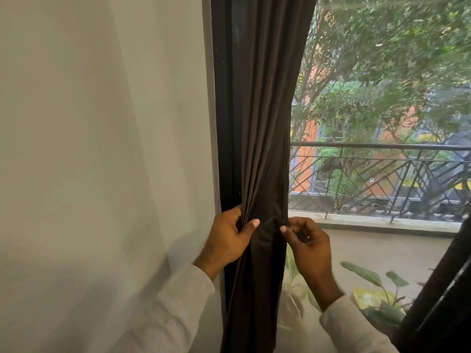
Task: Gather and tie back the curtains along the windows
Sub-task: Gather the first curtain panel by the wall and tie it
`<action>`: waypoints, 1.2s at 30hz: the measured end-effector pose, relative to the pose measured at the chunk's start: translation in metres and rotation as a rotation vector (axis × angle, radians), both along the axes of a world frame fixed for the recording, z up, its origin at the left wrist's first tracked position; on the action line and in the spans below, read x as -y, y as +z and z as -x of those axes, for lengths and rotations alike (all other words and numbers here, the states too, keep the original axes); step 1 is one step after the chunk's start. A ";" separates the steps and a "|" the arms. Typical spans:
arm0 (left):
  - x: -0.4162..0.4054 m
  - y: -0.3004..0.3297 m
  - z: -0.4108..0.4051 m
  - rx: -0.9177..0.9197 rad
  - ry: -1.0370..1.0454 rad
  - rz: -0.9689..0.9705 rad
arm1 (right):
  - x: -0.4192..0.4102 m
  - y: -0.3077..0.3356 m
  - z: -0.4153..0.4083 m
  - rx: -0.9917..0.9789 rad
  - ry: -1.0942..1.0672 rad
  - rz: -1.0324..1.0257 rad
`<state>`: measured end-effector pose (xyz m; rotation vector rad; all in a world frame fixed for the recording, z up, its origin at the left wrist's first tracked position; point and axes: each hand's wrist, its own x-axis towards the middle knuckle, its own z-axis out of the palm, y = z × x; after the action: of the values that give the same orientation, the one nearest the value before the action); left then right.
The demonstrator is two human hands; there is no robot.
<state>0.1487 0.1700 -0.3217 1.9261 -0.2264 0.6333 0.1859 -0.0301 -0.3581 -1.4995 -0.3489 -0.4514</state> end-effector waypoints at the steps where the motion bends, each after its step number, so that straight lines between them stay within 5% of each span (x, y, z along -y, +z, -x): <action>1: 0.001 -0.001 0.001 0.043 0.069 -0.038 | -0.001 -0.002 0.004 0.027 -0.038 0.032; 8: 0.026 0.002 0.010 0.129 0.370 -0.394 | -0.025 -0.009 0.024 0.286 -0.139 0.287; 11: 0.029 0.005 0.010 0.040 0.267 -0.327 | -0.024 -0.009 0.023 0.292 -0.102 0.334; 18: 0.007 0.007 0.013 -0.312 -0.415 0.123 | 0.011 0.010 0.007 0.350 -0.121 0.491; 27: 0.013 -0.004 0.008 -0.181 -0.174 0.230 | 0.009 0.013 0.018 0.027 0.277 0.158; 31: 0.016 -0.008 0.009 -0.197 -0.217 0.106 | 0.011 0.019 0.019 0.025 0.143 0.237; 36: 0.018 -0.015 0.006 -0.187 -0.121 0.284 | 0.023 0.018 0.007 0.027 0.156 0.200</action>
<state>0.1423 0.1520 -0.3372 1.6705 -0.1258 0.3795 0.1784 -0.0533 -0.3402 -1.6464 -0.5415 -0.3200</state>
